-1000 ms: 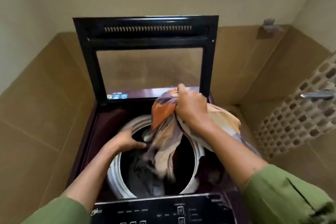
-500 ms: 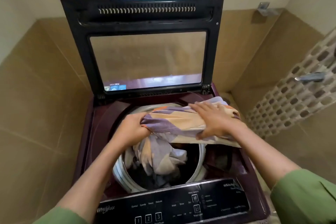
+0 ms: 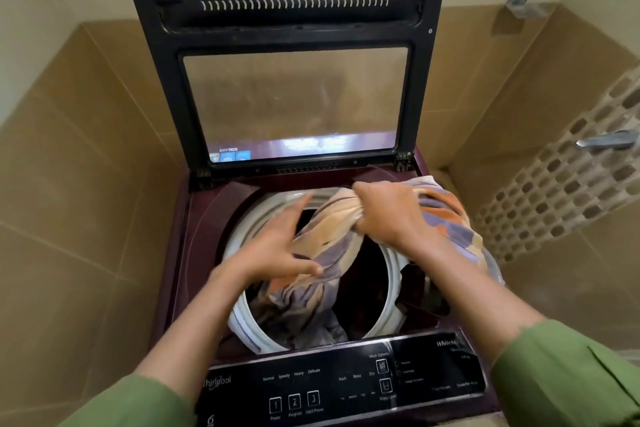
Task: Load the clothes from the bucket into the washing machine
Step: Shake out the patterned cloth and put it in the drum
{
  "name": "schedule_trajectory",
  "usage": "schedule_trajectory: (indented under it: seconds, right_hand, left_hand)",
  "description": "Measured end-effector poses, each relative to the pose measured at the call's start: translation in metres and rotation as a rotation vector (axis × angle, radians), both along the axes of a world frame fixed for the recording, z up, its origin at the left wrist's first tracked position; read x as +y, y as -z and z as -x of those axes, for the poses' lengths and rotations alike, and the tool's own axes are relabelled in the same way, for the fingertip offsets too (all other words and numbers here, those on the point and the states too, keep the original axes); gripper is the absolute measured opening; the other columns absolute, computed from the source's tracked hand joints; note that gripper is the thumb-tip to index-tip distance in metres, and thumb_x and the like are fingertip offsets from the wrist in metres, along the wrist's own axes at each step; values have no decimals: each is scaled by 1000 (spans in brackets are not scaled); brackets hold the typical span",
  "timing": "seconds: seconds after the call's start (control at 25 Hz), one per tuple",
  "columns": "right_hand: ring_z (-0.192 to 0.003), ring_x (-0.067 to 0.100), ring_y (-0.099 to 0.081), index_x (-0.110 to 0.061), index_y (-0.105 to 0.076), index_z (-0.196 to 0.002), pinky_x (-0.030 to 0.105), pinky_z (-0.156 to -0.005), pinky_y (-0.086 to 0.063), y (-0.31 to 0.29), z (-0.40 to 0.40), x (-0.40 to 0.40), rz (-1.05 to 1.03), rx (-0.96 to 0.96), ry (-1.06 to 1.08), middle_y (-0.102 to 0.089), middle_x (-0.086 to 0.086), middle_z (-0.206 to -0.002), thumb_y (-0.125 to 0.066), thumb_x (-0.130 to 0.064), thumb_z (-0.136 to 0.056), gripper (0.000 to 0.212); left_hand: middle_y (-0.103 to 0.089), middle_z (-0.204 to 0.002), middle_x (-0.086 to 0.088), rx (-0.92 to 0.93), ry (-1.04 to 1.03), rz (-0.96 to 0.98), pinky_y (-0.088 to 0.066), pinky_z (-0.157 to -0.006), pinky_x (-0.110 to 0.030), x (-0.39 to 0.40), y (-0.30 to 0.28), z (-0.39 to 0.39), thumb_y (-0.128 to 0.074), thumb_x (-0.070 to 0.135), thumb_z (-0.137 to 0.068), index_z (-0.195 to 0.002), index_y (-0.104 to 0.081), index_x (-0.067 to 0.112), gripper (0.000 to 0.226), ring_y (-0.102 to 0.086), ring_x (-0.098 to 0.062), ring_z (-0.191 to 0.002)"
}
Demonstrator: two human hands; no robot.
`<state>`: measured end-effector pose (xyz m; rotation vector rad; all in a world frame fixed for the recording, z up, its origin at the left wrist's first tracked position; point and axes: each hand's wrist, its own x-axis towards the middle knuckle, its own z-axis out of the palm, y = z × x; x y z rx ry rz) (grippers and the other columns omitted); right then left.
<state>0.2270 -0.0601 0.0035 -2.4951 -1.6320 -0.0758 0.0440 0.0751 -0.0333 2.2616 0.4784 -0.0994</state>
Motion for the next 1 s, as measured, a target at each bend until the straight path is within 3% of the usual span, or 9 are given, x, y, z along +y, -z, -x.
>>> schedule_trajectory:
  seconds: [0.12,0.2,0.32,0.44,0.52,0.68,0.8,0.92,1.0]
  right_hand:
    - [-83,32,-66,-23,-43,-85,34,-63,-33,-13,35,26,-123,39,-119,-69,4,-86,-65,-39,-68,32]
    - [-104,26,-60,-26,-42,-124,41,-80,-39,-14,33,25,-35,225,-225,-63,1,-112,-66,-51,-68,66]
    - [-142,18,-23,-44,11,-147,55,-113,-15,2,-1,-6,237,292,-253,-23,-2,-157,-69,-65,-60,120]
    - [-149,13,9,-41,22,-146,55,-117,2,28,-44,-49,348,265,-79,12,-10,-162,-67,-75,-55,131]
    - [-149,13,8,-38,19,-148,50,-119,-6,37,-67,-71,360,286,30,10,-8,-162,-65,-77,-51,134]
    - [-122,34,-51,-51,-19,-143,41,-91,-44,34,-96,-88,148,443,330,-53,13,-132,-51,-63,-52,98]
    - [-92,36,-65,-31,-65,-107,35,-72,-47,17,-109,-88,-183,418,504,-71,11,-91,-48,-45,-61,51]
    - [-71,42,-60,-13,-51,-69,36,-57,-38,-18,-99,-77,-508,240,538,-62,11,-64,-50,-33,-63,21]
    - [-65,41,-58,-16,-48,-69,35,-54,-36,-53,-76,-54,-661,114,421,-60,9,-60,-50,-34,-69,19]
  left_hand:
    - [-64,-112,17,-273,-283,52,-46,-78,-15,-24,-8,-24,-77,32,-66,-117,-50,39,58,-61,-6,-104]
    - [-66,-78,14,-342,-474,9,-41,-61,-17,-16,-16,-14,-68,28,-68,-84,-57,36,21,-64,-6,-79]
    - [-67,-70,18,-388,-478,0,-39,-57,-8,-9,-27,11,-62,19,-64,-73,-60,40,22,-59,8,-66]
    - [-66,-69,12,-437,-425,17,-37,-53,-9,-23,-44,9,-60,11,-63,-71,-61,28,19,-54,5,-60]
    - [-63,-66,8,-474,-394,23,-37,-52,-12,-31,-58,0,-59,8,-63,-72,-61,22,16,-51,3,-58]
    - [-63,-67,5,-552,-306,47,-40,-55,-17,-43,-82,-22,-58,2,-63,-75,-62,19,21,-50,2,-61]
    - [-63,-66,8,-520,-286,50,-41,-58,-18,-45,-90,-37,-60,-3,-67,-77,-62,19,24,-50,4,-62]
    - [-67,-82,8,-217,-308,-61,-45,-67,-16,-16,-84,-22,-69,5,-72,-93,-61,22,28,-61,-1,-80]
    - [-64,-116,4,147,-219,-59,-49,-84,-22,9,-82,4,-81,22,-71,-123,-49,24,61,-62,-13,-108]
